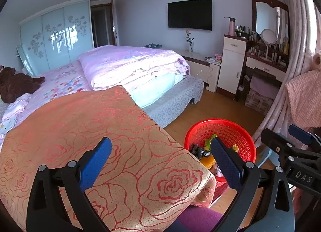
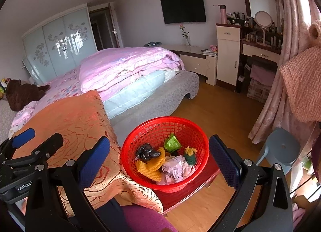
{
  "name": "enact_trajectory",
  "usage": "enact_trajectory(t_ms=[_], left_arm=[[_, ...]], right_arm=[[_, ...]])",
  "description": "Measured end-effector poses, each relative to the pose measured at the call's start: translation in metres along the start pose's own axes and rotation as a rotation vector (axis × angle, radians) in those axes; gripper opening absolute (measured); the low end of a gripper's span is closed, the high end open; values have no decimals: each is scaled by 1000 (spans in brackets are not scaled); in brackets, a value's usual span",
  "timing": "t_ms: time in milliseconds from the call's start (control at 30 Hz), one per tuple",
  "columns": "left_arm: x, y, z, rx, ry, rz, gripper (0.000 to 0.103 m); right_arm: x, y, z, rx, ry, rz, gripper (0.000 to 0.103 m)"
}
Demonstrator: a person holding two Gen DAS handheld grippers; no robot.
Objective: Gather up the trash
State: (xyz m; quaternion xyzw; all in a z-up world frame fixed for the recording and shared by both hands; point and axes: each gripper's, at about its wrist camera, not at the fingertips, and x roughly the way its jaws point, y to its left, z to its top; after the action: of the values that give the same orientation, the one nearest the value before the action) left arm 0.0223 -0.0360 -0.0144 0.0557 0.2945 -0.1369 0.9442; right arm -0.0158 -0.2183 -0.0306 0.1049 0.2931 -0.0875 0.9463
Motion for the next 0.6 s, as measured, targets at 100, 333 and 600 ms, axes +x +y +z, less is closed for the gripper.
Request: enact_trajectory(t_ms=[100,333,600], left_arm=[[0,-1,-1,-1,2,0,95],[2,1,-4,-8,2,-1,95],[2,3,-4,-16,6,-1,95]], right_arm=[[1,-1,0,3,0,-1,96],[1,-1,-1,2,2,0,96],[2,-1,-1,1,3,1,96]])
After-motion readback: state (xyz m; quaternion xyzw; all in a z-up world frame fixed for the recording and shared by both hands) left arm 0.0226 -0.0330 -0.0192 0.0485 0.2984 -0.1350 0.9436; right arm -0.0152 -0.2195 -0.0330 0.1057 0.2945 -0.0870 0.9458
